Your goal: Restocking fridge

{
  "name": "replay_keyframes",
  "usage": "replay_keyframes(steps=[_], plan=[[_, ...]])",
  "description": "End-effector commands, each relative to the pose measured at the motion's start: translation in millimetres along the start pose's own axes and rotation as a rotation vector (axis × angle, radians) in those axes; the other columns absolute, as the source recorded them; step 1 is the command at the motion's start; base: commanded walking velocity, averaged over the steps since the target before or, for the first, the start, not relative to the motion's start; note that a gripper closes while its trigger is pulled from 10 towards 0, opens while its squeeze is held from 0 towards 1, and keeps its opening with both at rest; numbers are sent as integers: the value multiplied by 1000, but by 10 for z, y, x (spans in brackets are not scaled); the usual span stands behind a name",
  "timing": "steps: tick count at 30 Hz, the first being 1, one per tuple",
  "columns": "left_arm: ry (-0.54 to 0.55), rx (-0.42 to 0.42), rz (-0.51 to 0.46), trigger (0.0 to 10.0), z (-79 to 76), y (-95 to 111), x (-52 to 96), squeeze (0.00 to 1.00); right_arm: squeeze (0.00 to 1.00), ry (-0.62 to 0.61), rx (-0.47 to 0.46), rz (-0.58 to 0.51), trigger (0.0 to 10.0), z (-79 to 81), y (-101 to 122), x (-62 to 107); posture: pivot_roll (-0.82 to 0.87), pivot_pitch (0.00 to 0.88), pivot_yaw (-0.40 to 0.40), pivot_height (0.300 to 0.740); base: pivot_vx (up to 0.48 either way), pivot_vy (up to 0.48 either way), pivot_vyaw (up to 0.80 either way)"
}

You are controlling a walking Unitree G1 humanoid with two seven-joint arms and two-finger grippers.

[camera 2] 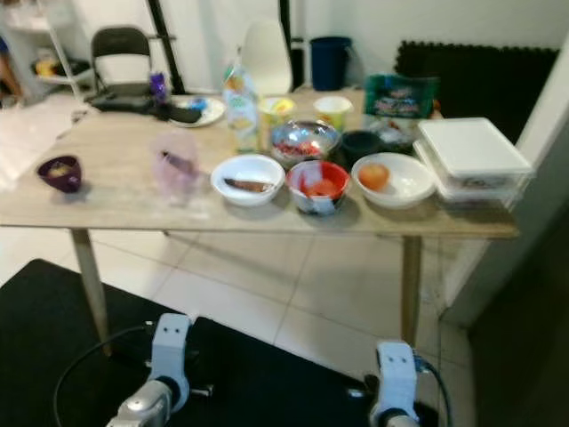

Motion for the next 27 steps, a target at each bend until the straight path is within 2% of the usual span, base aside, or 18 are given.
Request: replay_keyframes(steps=[1, 19, 27], plan=[[4, 1, 25, 10000, 51, -84, 25, 0, 0, 21, -17, 2, 10000, 97, -28, -6, -46, 70, 80, 740, 0, 0, 0], [-32, -37, 30, 10000, 0, -57, 1, 0, 0, -1, -29, 0, 10000, 47, -52, 18, -59, 73, 106, 740, 0, 0, 0], [-22, -23, 33, 10000, 2, -45, -23, 0, 0, -6, -26, -5, 10000, 20, -18, 7, -58, 79, 93, 740, 0, 0, 0]])
Point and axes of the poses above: a point about 5 cm out from each wrist's last joint towards the gripper, its own x axis pointing back from the gripper into the wrist, its own y axis along the axis of the wrist's last joint, z = x × y, the point moved 5 cm from there along -x, pointing out of the wrist towards the gripper, and after that the axes turned 2 degrees about x, right-handed, at the moved point
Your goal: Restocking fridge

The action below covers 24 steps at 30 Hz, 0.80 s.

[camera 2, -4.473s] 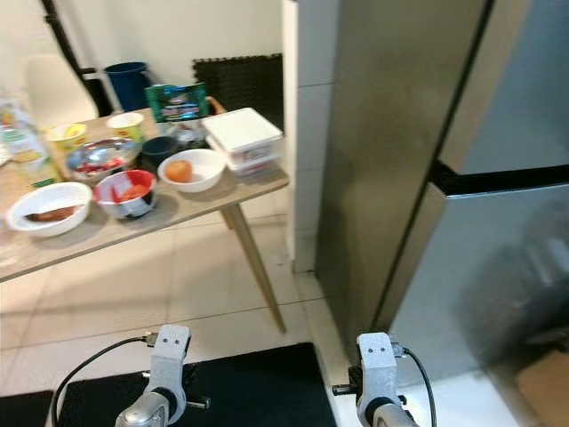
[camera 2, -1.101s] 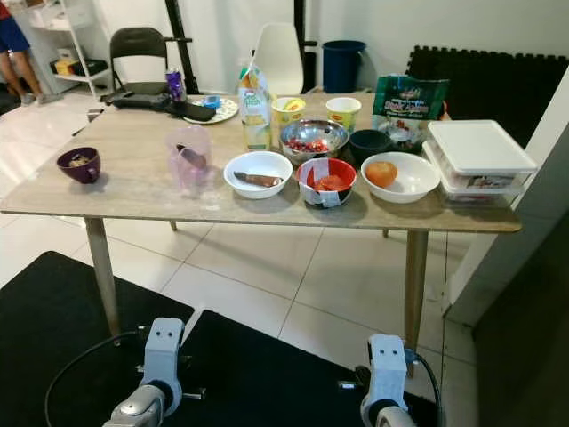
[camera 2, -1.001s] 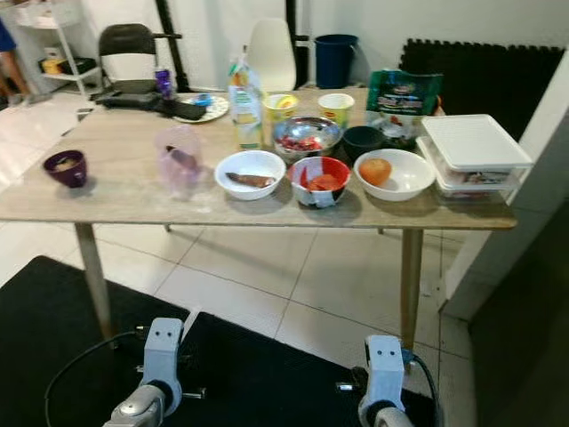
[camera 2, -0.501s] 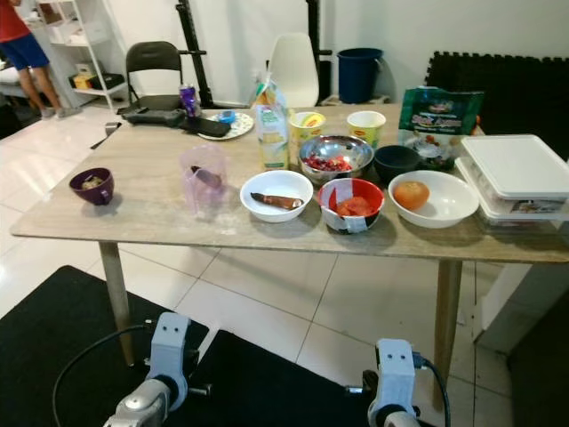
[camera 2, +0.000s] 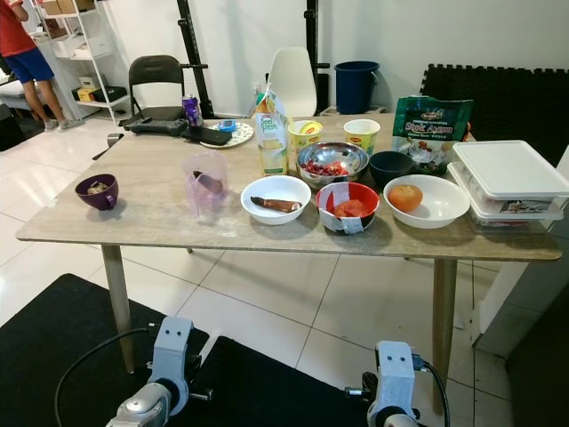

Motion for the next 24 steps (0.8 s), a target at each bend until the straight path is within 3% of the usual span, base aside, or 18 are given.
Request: replay_keyframes(steps=[1, 19, 24], plan=[[11, 2, 12, 10000, 27, -31, 0, 0, 0, -3, -10, 3, 10000, 5, -15, 3, -58, 79, 93, 740, 0, 0, 0], [-19, 47, 25, 10000, -99, -71, -9, 0, 0, -4, -8, -6, 10000, -10, 20, 0, -67, 98, 87, 740, 0, 0, 0], [-19, 45, 18, 10000, -90, -22, -18, 0, 0, -2, -16, -3, 10000, 16, -7, 5, -70, 97, 95, 740, -277, 0, 0]])
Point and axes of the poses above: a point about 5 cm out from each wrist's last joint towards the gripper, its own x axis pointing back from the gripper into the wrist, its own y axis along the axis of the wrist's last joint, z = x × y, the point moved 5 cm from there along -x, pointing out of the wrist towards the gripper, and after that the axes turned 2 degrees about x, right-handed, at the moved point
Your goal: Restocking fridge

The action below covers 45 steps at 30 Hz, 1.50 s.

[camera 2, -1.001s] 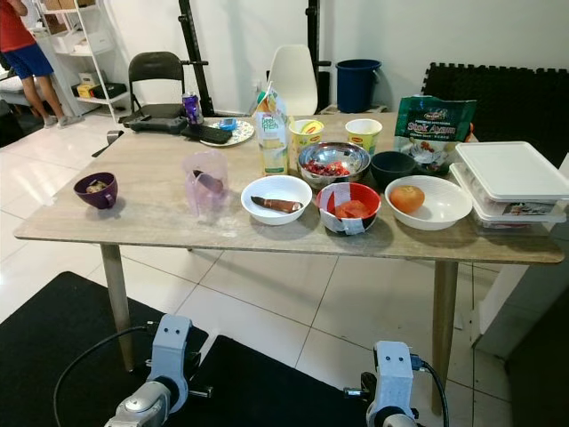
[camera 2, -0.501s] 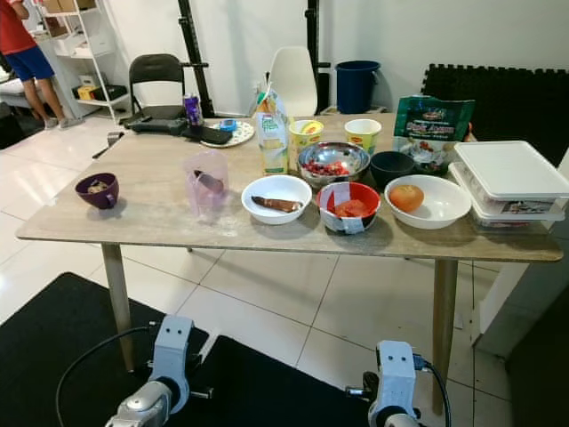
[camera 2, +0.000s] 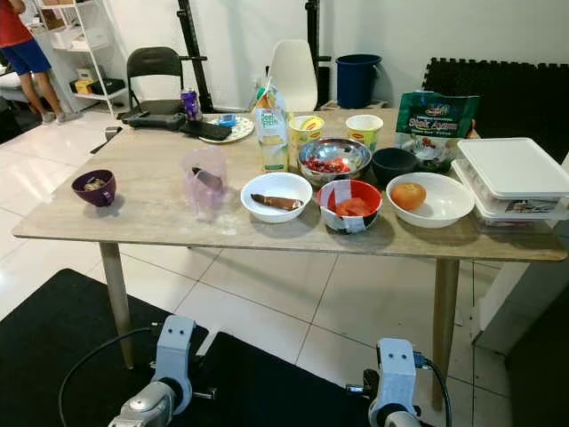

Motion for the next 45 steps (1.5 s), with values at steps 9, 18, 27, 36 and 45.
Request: replay_keyframes(steps=[9, 18, 27, 36, 45], plan=[[-8, 31, 15, 10000, -15, -63, 14, 0, 0, -3, -18, 12, 10000, 18, -50, 16, -67, 97, 90, 740, -341, 0, 0], [-10, 20, 27, 10000, -20, -102, 25, 0, 0, -1, -11, 11, 10000, 18, -34, 9, -67, 92, 81, 740, -368, 0, 0], [-11, 29, 24, 10000, -25, -114, 32, 0, 0, 4, -1, 9, 10000, -2, -28, 18, -71, 84, 74, 740, -365, 0, 0], [-1, 32, 22, 10000, 3, -106, 36, 0, 0, 6, -4, -3, 10000, 14, 29, -6, -72, 89, 74, 740, -230, 0, 0], [2, 11, 25, 10000, 11, -100, 28, 0, 0, 3, -5, -6, 10000, 9, 40, -8, -73, 94, 81, 740, 0, 0, 0]])
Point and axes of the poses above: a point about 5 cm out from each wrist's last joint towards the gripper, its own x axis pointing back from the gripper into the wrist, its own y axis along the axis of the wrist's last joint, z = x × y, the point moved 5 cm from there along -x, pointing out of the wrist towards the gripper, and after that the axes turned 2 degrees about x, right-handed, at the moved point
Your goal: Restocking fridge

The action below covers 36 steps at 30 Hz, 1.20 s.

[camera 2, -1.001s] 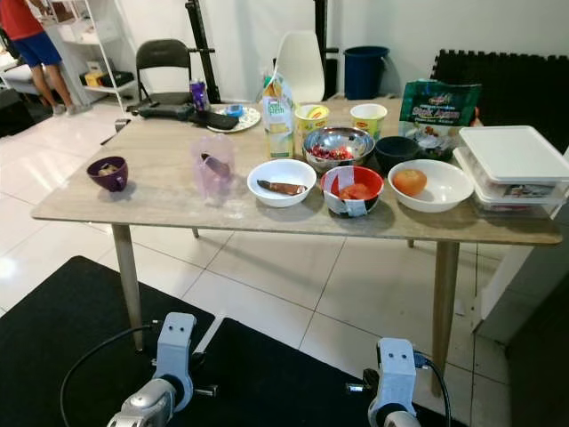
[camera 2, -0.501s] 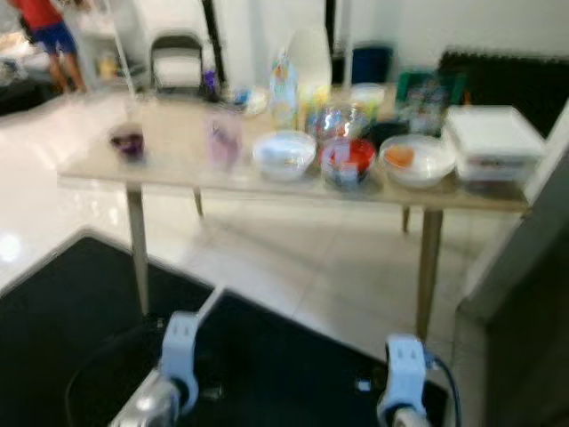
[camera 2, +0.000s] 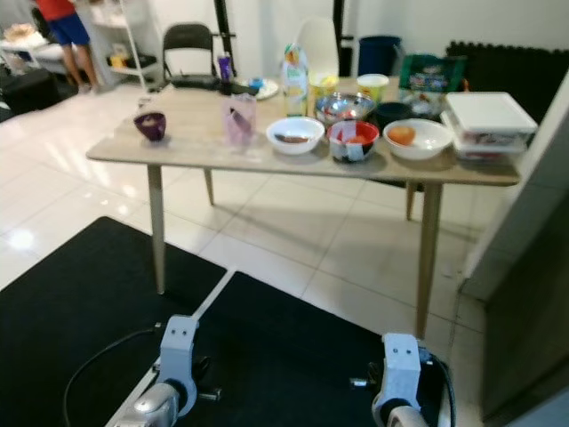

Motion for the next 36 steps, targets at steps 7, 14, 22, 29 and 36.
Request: replay_keyframes(steps=[7, 14, 22, 29, 36], plan=[[24, -10, 13, 10000, 71, -18, 10, 0, 0, -4, -1, 17, 10000, -8, -56, 22, -66, 97, 78, 740, 0, 0, 0], [36, 3, 4, 10000, 100, 6, 14, 0, 0, 5, 1, 18, 10000, 24, -52, 12, -59, 101, 74, 740, 0, 0, 0], [47, -6, -6, 10000, 128, 41, 18, 0, 0, 14, 6, 26, 10000, 54, -44, -10, -51, 102, 68, 740, 0, 0, 0], [49, -4, -18, 10000, 120, 79, 12, 0, 0, 22, 7, 24, 10000, 85, -14, -33, -49, 102, 65, 740, 194, 0, 0], [48, 0, -27, 10000, 105, 113, 1, 0, 0, 24, 7, 19, 10000, 97, 11, -46, -50, 100, 66, 740, 295, 0, 0]])
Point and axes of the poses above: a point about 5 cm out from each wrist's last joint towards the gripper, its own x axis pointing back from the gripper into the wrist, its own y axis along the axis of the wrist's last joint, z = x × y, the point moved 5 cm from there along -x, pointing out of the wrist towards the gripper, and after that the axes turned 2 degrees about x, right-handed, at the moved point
